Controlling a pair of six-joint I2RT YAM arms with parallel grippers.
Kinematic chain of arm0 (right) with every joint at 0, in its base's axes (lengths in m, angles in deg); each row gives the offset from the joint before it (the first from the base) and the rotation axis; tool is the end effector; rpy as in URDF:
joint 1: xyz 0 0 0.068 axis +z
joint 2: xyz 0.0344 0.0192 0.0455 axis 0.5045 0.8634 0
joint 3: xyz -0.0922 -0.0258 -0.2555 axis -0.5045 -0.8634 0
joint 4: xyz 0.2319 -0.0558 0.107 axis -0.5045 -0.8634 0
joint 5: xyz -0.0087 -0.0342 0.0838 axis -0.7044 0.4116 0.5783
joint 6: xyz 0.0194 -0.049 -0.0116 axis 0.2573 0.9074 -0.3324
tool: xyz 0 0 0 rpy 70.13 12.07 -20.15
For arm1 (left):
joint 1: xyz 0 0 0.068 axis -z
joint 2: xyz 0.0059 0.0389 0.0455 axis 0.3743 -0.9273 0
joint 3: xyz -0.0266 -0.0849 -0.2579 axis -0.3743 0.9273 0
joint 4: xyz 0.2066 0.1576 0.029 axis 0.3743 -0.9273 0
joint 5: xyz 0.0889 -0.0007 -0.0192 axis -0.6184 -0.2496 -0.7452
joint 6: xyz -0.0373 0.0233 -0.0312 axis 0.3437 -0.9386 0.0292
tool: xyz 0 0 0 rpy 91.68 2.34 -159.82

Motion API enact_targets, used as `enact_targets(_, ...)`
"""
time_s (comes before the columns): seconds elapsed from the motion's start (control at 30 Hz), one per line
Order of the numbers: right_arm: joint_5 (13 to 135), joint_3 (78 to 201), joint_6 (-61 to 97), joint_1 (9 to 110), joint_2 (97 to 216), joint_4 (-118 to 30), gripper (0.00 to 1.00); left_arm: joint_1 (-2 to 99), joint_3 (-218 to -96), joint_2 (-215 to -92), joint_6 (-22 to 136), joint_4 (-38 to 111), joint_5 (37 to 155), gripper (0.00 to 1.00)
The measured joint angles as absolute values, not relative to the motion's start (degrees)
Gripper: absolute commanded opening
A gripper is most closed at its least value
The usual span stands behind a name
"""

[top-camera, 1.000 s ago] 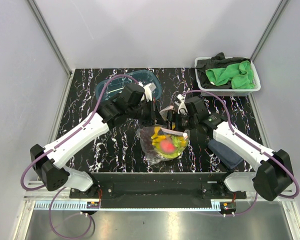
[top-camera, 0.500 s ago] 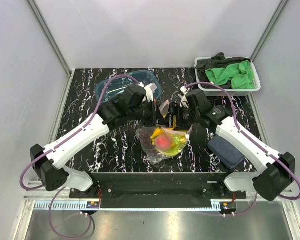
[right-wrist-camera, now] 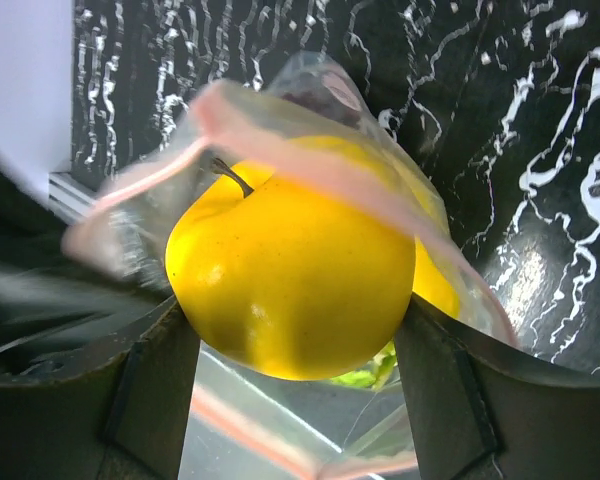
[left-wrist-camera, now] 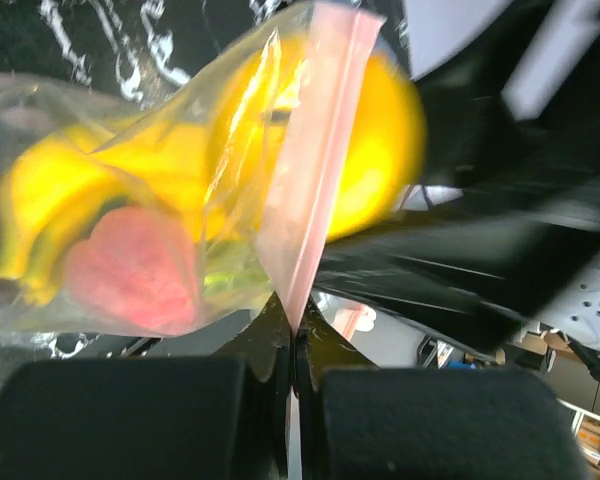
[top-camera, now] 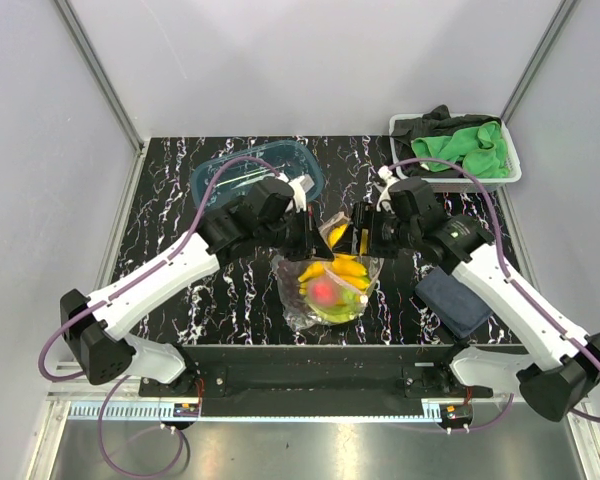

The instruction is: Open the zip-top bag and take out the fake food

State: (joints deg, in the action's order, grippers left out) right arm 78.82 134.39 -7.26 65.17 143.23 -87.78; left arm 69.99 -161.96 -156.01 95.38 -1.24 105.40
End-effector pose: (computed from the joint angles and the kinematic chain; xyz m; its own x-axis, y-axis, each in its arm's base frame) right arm 0.1951 0.1457 0.3560 -0.8339 0.0533 -0.5494 -0.2933 0.8003 0.5229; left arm 0.1919 -0.2296 0.3618 -0.9248 -0.0544 -0.3766 0.2586 0.6360 -0.7270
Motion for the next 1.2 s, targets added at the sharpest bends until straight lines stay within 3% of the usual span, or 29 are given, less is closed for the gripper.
enact_targets(0.33, 77.09, 137.25, -4.66, 65.19, 136.94, -89.99, 0.0, 69.16, -158.97, -153.3, 95.18, -3.97, 102.29, 0.0)
enact_targets(0.6, 74.62, 148.46, -3.18, 65.19, 139.63, -90.4, 0.0, 64.57, -154.44, -142.68, 95.18, -9.99, 96.83, 0.0)
enact_targets(1.03, 74.49, 160.59, -0.01, 64.71, 163.8, -80.83, 0.0, 59.61, -156.01, -134.48, 90.7, -23.27, 89.07, 0.0)
enact_targets(1.2, 74.67, 165.86, 0.82, 63.73, 175.82, -77.48, 0.07, 59.44, -160.78, -136.78, 88.04, -26.36, 88.81, 0.0)
